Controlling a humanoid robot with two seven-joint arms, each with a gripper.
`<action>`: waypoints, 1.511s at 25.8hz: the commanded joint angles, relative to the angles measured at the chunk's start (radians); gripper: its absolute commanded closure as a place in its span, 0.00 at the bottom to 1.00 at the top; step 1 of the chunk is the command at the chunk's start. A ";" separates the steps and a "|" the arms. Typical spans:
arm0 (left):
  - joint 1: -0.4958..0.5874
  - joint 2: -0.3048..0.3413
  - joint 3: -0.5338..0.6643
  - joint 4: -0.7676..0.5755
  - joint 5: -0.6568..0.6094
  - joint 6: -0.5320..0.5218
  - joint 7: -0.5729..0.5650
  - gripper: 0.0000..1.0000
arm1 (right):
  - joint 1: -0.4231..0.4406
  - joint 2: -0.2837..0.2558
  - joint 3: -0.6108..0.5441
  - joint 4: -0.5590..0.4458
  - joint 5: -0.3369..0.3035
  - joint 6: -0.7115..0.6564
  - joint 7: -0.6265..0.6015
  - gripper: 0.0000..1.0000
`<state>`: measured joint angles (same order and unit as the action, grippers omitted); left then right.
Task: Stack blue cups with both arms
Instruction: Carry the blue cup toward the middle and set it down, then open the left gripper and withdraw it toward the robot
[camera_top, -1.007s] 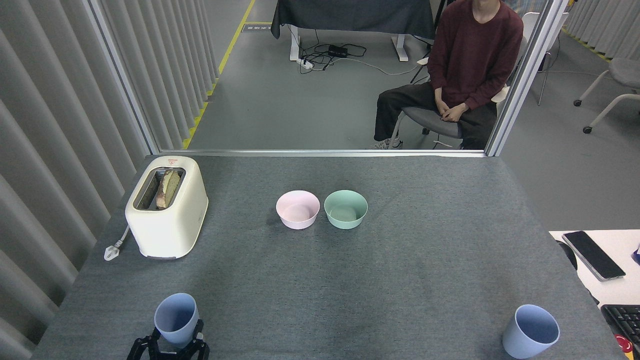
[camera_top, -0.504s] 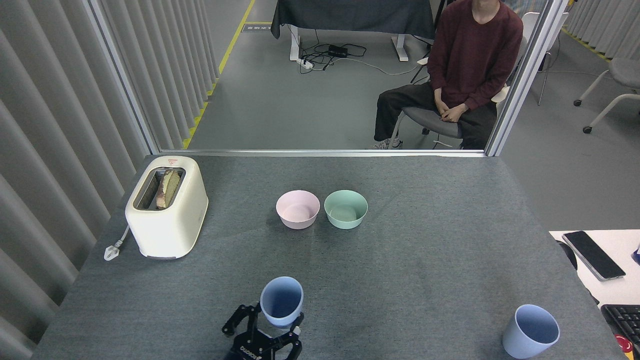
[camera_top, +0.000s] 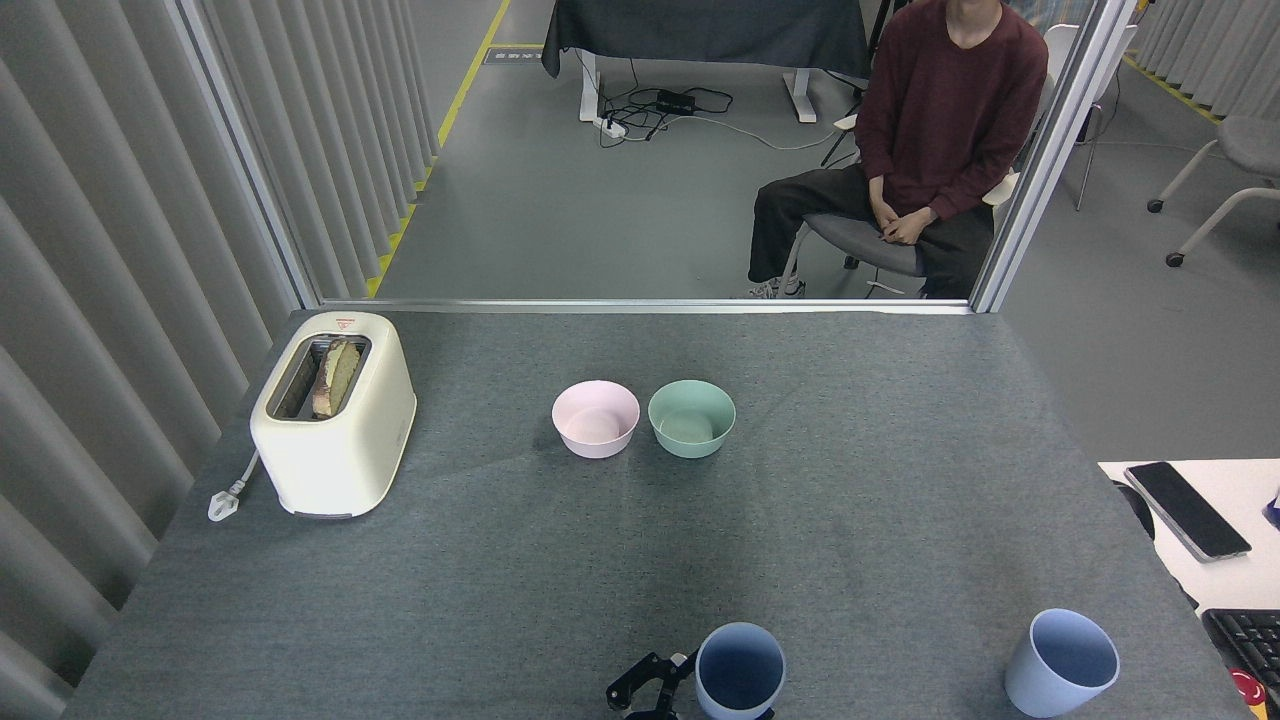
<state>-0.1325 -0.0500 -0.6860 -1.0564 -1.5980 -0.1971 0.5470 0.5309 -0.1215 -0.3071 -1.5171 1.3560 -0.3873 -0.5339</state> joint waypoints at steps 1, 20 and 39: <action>-0.012 -0.027 -0.004 0.030 -0.007 -0.005 0.007 0.14 | 0.000 0.000 -0.003 0.000 0.000 -0.001 0.000 0.00; 0.002 0.007 0.002 0.026 -0.003 -0.021 0.079 0.00 | 0.001 0.000 -0.004 0.000 0.000 -0.007 0.000 0.00; 0.166 0.182 0.497 -0.089 0.150 -0.061 0.120 0.00 | -0.002 0.003 0.002 -0.003 -0.001 -0.005 0.000 0.00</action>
<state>0.0165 0.0882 -0.3601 -1.1364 -1.5222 -0.2347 0.6748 0.5306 -0.1186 -0.3088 -1.5186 1.3545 -0.3932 -0.5342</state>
